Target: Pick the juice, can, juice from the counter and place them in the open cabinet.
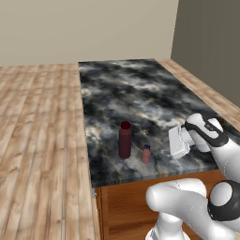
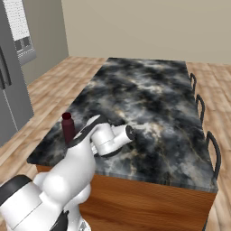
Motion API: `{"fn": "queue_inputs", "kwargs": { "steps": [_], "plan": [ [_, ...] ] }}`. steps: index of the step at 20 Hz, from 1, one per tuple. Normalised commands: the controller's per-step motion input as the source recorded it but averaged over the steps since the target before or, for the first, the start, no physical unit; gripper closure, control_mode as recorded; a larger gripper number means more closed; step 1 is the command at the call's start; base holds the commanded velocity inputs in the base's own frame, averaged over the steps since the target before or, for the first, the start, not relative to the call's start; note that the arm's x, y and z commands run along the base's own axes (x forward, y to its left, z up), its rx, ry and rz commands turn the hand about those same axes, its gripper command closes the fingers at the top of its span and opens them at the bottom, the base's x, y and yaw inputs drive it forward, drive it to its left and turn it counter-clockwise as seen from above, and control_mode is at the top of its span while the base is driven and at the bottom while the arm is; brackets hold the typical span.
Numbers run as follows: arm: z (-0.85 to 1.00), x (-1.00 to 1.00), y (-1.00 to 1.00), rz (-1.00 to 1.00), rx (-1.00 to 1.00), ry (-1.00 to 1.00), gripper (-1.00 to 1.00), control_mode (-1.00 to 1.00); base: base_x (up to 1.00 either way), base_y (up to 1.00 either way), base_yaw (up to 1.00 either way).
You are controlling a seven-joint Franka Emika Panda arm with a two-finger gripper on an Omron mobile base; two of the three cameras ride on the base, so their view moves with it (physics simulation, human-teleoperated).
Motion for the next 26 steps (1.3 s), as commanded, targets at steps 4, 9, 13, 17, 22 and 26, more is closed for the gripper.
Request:
{"fn": "queue_inputs", "kwargs": {
  "steps": [4, 9, 13, 17, 22, 26],
  "plan": [
    [-0.08, 0.25, 0.00, 0.00, 0.00, 0.00, -1.00, -1.00, 0.00, 0.00, 0.00],
    [-0.05, 0.17, 0.03, 0.00, 0.00, 0.00, -1.00, -1.00, 0.00, 0.00, 0.00],
    [-0.10, 0.14, 0.09, 0.00, 0.00, 0.00, -1.00, -1.00, 0.00, 0.00, 0.00],
    [-0.20, 0.04, 0.08, 0.00, 0.00, 0.00, -1.00, -1.00, 0.00, 0.00, 0.00],
    [-0.26, 0.00, 0.11, 0.01, 0.00, 0.00, -1.00, -1.00, 0.00, 0.00, 0.00],
    [-0.19, -0.02, 0.08, 0.01, 0.00, -0.02, -1.00, -1.00, 0.00, 0.00, 0.00]
  ]
}}
